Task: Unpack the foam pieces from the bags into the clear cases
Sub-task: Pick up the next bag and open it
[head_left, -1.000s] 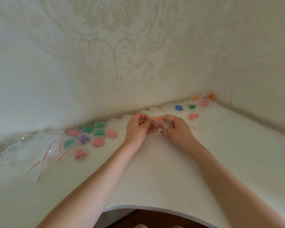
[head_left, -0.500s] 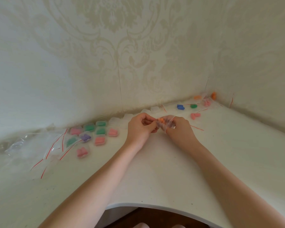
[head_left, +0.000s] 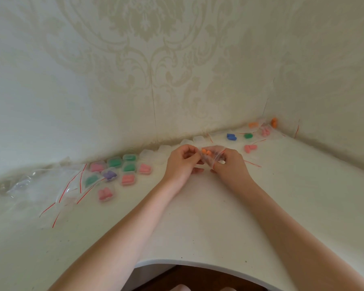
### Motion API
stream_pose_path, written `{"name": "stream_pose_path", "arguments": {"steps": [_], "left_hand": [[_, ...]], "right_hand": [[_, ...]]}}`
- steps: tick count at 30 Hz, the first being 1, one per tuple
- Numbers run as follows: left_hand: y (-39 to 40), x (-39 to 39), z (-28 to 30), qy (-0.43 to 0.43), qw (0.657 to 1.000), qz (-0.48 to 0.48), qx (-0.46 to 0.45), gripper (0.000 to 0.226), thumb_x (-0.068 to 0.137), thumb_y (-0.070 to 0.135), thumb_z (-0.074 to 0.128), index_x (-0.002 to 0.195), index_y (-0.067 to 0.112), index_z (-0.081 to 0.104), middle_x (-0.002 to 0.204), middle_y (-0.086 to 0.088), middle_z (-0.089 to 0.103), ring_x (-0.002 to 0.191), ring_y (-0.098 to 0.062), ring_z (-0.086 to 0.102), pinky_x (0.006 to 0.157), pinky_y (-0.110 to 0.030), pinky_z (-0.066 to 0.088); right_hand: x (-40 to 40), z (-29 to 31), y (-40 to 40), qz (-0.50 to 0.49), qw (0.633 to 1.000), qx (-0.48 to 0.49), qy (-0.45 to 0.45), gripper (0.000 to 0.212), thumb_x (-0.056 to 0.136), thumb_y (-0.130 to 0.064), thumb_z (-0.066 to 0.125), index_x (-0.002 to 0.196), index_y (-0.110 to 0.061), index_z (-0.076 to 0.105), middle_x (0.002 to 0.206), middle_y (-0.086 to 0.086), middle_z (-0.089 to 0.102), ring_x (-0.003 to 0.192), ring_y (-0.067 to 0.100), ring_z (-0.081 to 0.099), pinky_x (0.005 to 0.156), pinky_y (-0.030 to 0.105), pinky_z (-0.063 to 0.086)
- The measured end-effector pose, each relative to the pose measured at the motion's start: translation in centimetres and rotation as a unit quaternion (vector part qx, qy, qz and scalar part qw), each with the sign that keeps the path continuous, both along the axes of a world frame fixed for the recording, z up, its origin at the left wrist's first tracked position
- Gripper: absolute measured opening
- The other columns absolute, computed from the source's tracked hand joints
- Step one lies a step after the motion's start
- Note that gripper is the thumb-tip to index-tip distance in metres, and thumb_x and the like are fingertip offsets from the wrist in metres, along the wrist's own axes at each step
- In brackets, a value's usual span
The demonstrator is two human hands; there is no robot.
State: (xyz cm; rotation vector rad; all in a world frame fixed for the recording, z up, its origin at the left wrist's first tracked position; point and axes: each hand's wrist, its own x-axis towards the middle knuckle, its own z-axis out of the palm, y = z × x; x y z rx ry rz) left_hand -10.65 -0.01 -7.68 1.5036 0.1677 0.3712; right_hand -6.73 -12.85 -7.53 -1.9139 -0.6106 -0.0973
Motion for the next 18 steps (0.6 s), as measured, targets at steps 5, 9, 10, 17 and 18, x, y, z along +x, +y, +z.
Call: {"name": "stream_pose_path", "arguments": {"steps": [5, 9, 10, 17, 18], "left_hand": [[-0.1, 0.1, 0.1, 0.02, 0.999, 0.045, -0.02, 0.009, 0.09, 0.004, 0.051, 0.083, 0.003, 0.056, 0.074, -0.011, 0.065, 0.063, -0.015, 0.067, 0.053, -0.027, 0.054], [0.3, 0.2, 0.1, -0.013, 0.987, 0.136, -0.084, 0.012, 0.092, 0.0, 0.044, 0.082, 0.003, 0.051, 0.071, -0.015, 0.064, 0.053, -0.017, 0.066, 0.047, -0.026, 0.053], [0.5, 0.2, 0.1, -0.024, 0.982, 0.161, -0.096, 0.014, 0.092, -0.001, 0.043, 0.081, 0.005, 0.049, 0.07, -0.015, 0.064, 0.053, -0.017, 0.066, 0.047, -0.027, 0.053], [1.2, -0.1, 0.3, -0.098, 0.95, 0.291, -0.058, 0.014, 0.096, 0.003, 0.04, 0.085, 0.01, 0.046, 0.069, -0.011, 0.062, 0.055, -0.016, 0.066, 0.055, -0.031, 0.056], [1.4, -0.2, 0.5, -0.1, 0.942, 0.314, -0.059, 0.014, 0.096, 0.004, 0.041, 0.085, 0.011, 0.046, 0.07, -0.01, 0.062, 0.057, -0.017, 0.066, 0.058, -0.032, 0.056]], "right_hand": [[-0.3, 0.4, 0.3, -0.02, 0.998, 0.045, 0.031, 0.006, 0.089, -0.026, 0.064, 0.091, -0.03, 0.068, 0.082, -0.009, 0.071, 0.081, 0.014, 0.068, 0.074, 0.031, 0.058], [-0.9, 0.9, 0.7, 0.063, 0.98, 0.129, 0.139, 0.016, 0.093, -0.013, 0.057, 0.078, -0.016, 0.064, 0.106, 0.002, 0.067, 0.098, 0.021, 0.068, 0.068, 0.031, 0.06], [-1.0, 1.0, 0.7, 0.08, 0.971, 0.149, 0.167, 0.018, 0.094, -0.012, 0.055, 0.078, -0.013, 0.062, 0.105, 0.001, 0.067, 0.098, 0.023, 0.068, 0.069, 0.033, 0.06], [-1.9, 1.6, 1.2, 0.091, 0.93, 0.259, 0.246, 0.02, 0.1, -0.019, 0.044, 0.098, -0.006, 0.059, 0.114, 0.005, 0.059, 0.087, 0.022, 0.072, 0.057, 0.035, 0.059], [-2.0, 1.8, 1.4, 0.09, 0.917, 0.291, 0.258, 0.021, 0.101, -0.02, 0.042, 0.099, -0.005, 0.056, 0.118, 0.006, 0.058, 0.086, 0.022, 0.072, 0.056, 0.034, 0.058]]}}
